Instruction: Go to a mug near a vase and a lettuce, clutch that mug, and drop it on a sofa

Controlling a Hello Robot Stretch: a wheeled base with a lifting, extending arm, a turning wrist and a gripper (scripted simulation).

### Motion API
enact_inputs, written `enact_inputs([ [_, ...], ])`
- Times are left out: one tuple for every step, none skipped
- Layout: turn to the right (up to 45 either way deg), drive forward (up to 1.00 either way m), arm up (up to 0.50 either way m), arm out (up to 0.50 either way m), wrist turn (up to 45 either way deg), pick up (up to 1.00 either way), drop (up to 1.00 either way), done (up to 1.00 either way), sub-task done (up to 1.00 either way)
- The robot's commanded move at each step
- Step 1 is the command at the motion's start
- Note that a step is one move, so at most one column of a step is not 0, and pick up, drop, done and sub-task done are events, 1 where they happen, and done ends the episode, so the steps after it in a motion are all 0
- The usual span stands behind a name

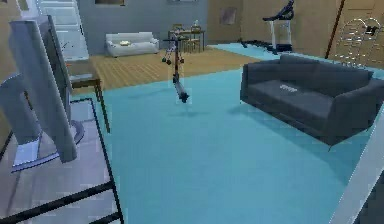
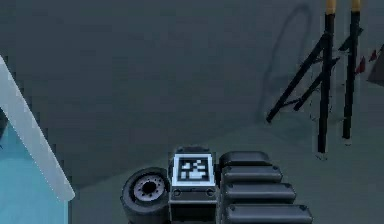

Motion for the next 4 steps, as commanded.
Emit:
enact_inputs([
  [0.0,0.95,0.00,0.00,0.0,0.00,0.00,0.00,0.00],
  [-18.0,0.00,0.00,0.00,0.0,0.00,0.00,0.00,0.00],
  [0.0,1.00,0.00,0.00,0.0,0.00,0.00,0.00,0.00],
  [0.0,1.00,0.00,0.00,0.0,0.00,0.00,0.00,0.00],
])
